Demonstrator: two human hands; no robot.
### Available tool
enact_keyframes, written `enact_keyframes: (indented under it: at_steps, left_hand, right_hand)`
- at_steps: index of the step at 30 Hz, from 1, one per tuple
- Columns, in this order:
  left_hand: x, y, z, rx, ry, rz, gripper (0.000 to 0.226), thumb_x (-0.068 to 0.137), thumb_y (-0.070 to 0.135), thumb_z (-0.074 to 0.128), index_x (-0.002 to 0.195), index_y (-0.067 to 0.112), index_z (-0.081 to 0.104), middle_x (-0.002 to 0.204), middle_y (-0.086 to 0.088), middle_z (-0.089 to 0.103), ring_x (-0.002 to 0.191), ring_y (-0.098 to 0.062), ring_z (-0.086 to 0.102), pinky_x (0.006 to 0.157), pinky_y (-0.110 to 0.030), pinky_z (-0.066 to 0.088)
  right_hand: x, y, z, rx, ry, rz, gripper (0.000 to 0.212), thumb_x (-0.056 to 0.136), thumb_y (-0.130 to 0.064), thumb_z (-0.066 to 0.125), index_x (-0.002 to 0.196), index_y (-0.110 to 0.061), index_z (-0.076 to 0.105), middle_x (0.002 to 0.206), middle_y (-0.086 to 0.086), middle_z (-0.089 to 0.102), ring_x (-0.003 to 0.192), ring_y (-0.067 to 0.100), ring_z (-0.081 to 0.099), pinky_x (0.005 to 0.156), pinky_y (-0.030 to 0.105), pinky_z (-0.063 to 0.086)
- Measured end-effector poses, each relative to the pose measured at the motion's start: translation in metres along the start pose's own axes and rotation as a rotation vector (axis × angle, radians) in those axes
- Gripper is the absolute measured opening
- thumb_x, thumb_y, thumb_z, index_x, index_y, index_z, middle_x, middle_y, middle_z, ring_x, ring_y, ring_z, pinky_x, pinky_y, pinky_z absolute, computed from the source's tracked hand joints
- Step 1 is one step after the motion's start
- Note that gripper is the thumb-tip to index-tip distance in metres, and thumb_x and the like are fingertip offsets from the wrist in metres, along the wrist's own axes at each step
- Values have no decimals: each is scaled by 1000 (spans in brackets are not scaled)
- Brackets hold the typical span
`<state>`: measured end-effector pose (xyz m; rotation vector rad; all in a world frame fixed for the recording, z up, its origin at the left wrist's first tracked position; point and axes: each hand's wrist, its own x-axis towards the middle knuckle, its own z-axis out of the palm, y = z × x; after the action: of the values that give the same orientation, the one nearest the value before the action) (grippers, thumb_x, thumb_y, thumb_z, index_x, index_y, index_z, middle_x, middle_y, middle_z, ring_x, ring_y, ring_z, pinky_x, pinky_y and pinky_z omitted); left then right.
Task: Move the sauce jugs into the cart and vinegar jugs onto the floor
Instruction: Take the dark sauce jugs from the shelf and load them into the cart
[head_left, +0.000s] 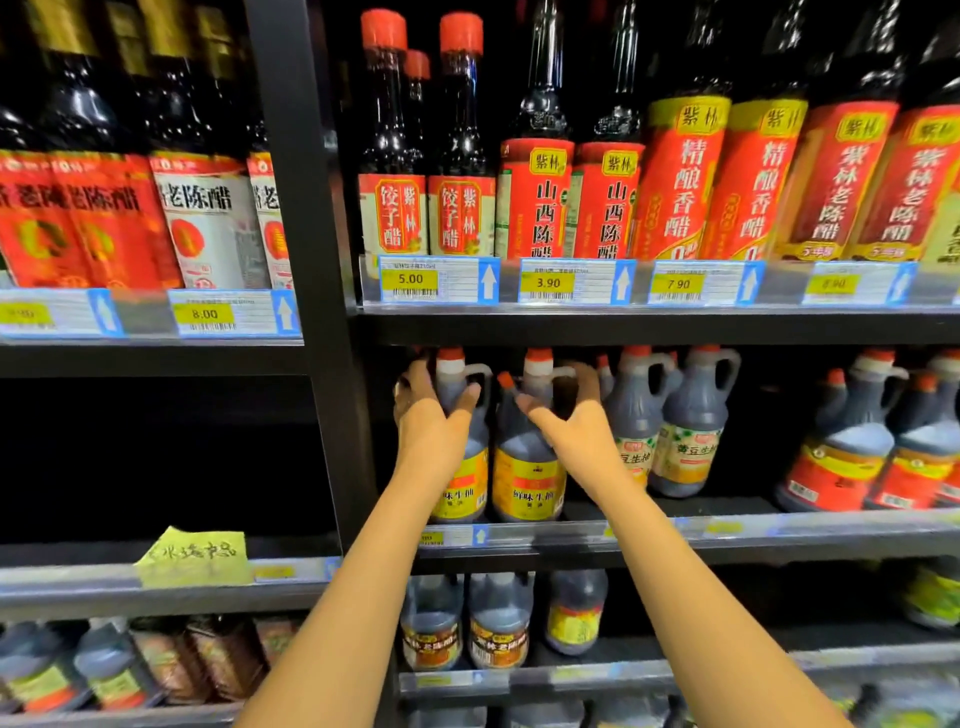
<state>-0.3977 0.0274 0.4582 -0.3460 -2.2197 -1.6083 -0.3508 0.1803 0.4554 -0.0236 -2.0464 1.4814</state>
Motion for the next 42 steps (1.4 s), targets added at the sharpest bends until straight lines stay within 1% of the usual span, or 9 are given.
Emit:
enact_keyframes:
  at_steps: [2,4,10,14,21,27,34,38,42]
  left_hand:
    - [-28,-10,4,-52,42,24,91,82,28,72,149,25,11,150,-15,23,138,-29,27,111,-44,31]
    - [-54,-24,10,-39,61,-52,103,78,26,76,150,27,2,148,-15,23,136,-31,31,107,-42,35]
    - [-67,-43,12,117,16,-87,93,86,25,68,150,15,1,143,-12,29,123,-31,45,88,-28,39]
    - [-67,-43,8,175,-31,-69,92,88,30,64,150,16,-4,144,-13,29,120,-33,48,88,-35,43]
    - [-66,-43,-1,201,-71,-45,91,89,29,63,150,13,-3,144,-16,30,127,-32,42,96,-35,40]
    - [-69,-40,-3,221,-77,-56,90,90,30,62,150,12,-2,145,-18,27,128,-35,41,98,-40,40]
    - [-73,-38,-1,231,-34,-64,87,91,33,60,150,13,0,143,-14,30,125,-32,43,94,-38,41]
    - [-75,-40,-2,251,-16,-46,89,89,36,62,151,12,3,142,-14,35,125,-30,42,94,-38,40]
    - [-81,-46,-7,275,-62,-44,99,84,43,65,151,13,-2,152,-14,24,138,-30,29,107,-42,35]
  right_hand:
    - [-18,13,4,-71,40,8,72,75,-30,78,131,-11,36,125,2,50,114,12,50,96,23,42]
    - [-34,28,8,-109,44,52,79,70,-31,82,130,-12,35,129,4,48,120,16,48,100,30,42]
    - [-49,52,12,-240,44,140,57,66,-35,84,104,-17,45,108,3,58,100,20,58,84,38,52]
    - [-49,48,18,-273,90,139,58,64,-36,85,100,-14,45,103,5,59,93,20,58,77,34,51]
    - [-50,42,27,-297,119,150,56,66,-33,84,99,-11,44,101,6,59,89,20,57,65,20,40]
    - [-51,34,23,-330,57,175,70,68,-29,84,121,-5,45,113,10,61,101,24,59,72,25,43]
    - [-57,38,11,-395,-59,208,49,73,-17,80,109,-9,48,113,11,63,104,25,61,79,29,49]
    - [-57,35,10,-430,-62,202,47,74,-17,79,109,-5,50,110,13,64,101,26,60,72,24,41]
    - [-62,30,10,-435,-73,216,52,75,-19,78,116,-5,49,116,12,62,109,25,59,75,22,41]
